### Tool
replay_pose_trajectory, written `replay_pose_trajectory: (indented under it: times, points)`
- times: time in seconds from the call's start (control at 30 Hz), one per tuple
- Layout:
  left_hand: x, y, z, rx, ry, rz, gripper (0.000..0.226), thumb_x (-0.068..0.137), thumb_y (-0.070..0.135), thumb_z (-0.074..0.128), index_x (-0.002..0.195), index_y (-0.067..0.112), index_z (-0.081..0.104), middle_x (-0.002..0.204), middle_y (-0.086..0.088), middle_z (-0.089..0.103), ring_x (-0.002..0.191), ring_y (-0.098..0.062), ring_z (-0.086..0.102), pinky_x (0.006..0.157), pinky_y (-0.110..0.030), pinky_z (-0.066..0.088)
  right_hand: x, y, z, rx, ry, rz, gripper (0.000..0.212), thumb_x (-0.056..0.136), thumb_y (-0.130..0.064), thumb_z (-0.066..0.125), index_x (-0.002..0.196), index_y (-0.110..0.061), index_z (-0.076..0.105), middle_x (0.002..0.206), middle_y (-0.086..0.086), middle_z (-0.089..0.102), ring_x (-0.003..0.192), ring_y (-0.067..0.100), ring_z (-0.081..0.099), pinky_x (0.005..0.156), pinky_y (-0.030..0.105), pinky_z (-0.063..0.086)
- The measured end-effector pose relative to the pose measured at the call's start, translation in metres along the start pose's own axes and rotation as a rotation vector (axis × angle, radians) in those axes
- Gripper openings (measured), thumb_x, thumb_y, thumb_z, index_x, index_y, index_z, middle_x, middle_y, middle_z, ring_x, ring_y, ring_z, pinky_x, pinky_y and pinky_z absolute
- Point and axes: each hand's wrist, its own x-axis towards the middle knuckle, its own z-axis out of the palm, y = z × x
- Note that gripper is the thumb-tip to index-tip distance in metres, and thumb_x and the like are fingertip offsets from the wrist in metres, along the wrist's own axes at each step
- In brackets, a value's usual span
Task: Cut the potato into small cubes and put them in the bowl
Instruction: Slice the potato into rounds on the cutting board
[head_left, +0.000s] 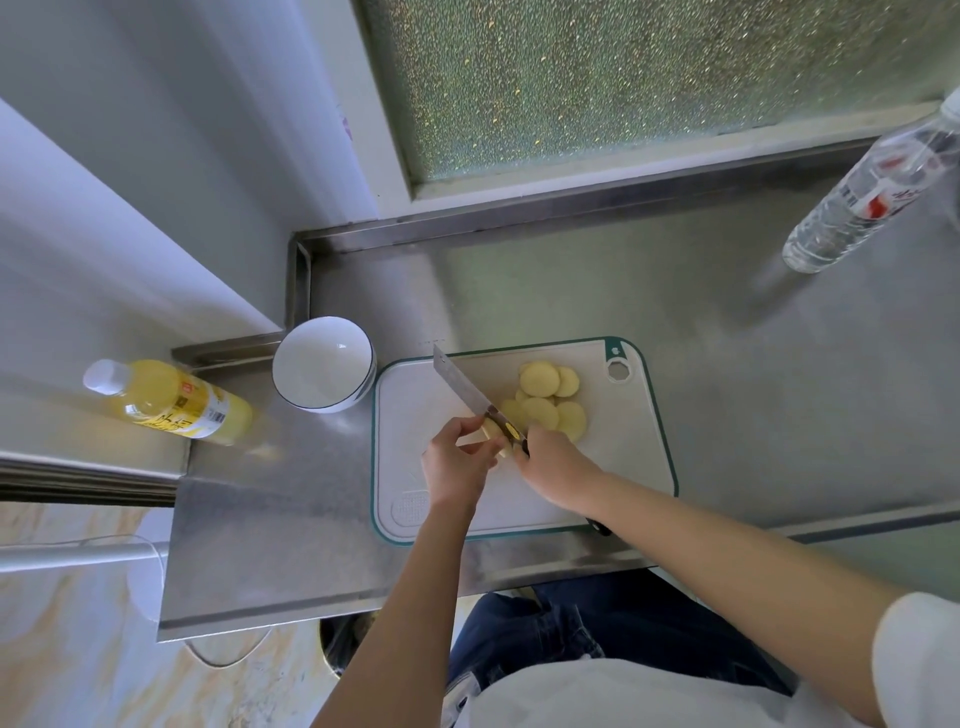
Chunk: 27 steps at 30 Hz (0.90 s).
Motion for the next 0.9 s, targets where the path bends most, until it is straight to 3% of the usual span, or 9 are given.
replay_pose_trajectory:
  times: [0.23, 0.43, 0.53, 0.6, 0.7, 0.9]
  points:
    - [-0.001, -0.002, 0.0, 0.004, 0.008, 0.01, 0.028, 0.077, 0.012, 0.074, 0.103, 0.011, 0.062, 0.085, 0.012, 0.06, 0.071, -0.009, 0.066, 0.062, -0.022, 0.057, 0.003, 0.003, -0.008, -0.026, -0.004, -0.012, 0.019, 0.099, -0.021, 0.039, 0.082, -0.015, 0.044, 0.064, -0.001, 0.042, 0.058, 0.01, 0.041, 0.052, 0.022, 0.031]
    - [0.0, -0.004, 0.001, -0.022, 0.009, -0.007, 0.025, 0.077, 0.013, 0.074, 0.1, 0.014, 0.063, 0.085, 0.009, 0.063, 0.07, -0.007, 0.065, 0.068, -0.031, 0.059, -0.005, 0.004, -0.012, -0.002, 0.057, -0.049, 0.019, 0.098, -0.022, 0.04, 0.079, -0.023, 0.041, 0.065, -0.007, 0.043, 0.06, 0.008, 0.043, 0.052, 0.018, 0.029]
    - [0.001, -0.007, 0.002, -0.041, 0.014, -0.026, 0.025, 0.076, 0.01, 0.075, 0.098, 0.013, 0.063, 0.075, 0.013, 0.064, 0.067, -0.011, 0.065, 0.073, -0.039, 0.059, -0.01, 0.01, -0.014, 0.019, 0.128, -0.046, 0.025, 0.096, -0.023, 0.043, 0.072, -0.025, 0.037, 0.063, -0.006, 0.044, 0.064, 0.019, 0.047, 0.052, 0.026, 0.034]
    - [0.001, -0.008, 0.002, -0.049, 0.013, -0.029, 0.025, 0.075, 0.009, 0.076, 0.097, 0.012, 0.064, 0.073, 0.016, 0.063, 0.066, -0.013, 0.065, 0.074, -0.042, 0.059, -0.013, 0.011, -0.015, 0.035, 0.151, -0.039, 0.029, 0.095, -0.024, 0.044, 0.067, -0.026, 0.034, 0.062, -0.004, 0.044, 0.058, 0.016, 0.045, 0.051, 0.028, 0.033]
    - [0.002, -0.008, 0.003, -0.049, 0.013, -0.02, 0.025, 0.075, 0.01, 0.076, 0.097, 0.012, 0.064, 0.078, 0.016, 0.063, 0.068, -0.013, 0.066, 0.074, -0.043, 0.059, -0.018, 0.012, -0.017, 0.024, 0.166, -0.037, 0.033, 0.095, -0.024, 0.044, 0.065, -0.025, 0.031, 0.061, -0.003, 0.044, 0.054, 0.009, 0.041, 0.045, 0.018, 0.027]
    - [0.002, -0.007, 0.002, -0.041, 0.012, -0.021, 0.027, 0.075, 0.012, 0.076, 0.099, 0.011, 0.064, 0.08, 0.015, 0.063, 0.067, -0.013, 0.066, 0.074, -0.043, 0.059, -0.021, 0.011, -0.019, 0.04, 0.176, -0.045, 0.033, 0.095, -0.024, 0.044, 0.064, -0.022, 0.031, 0.059, -0.002, 0.042, 0.053, 0.013, 0.039, 0.045, 0.018, 0.03]
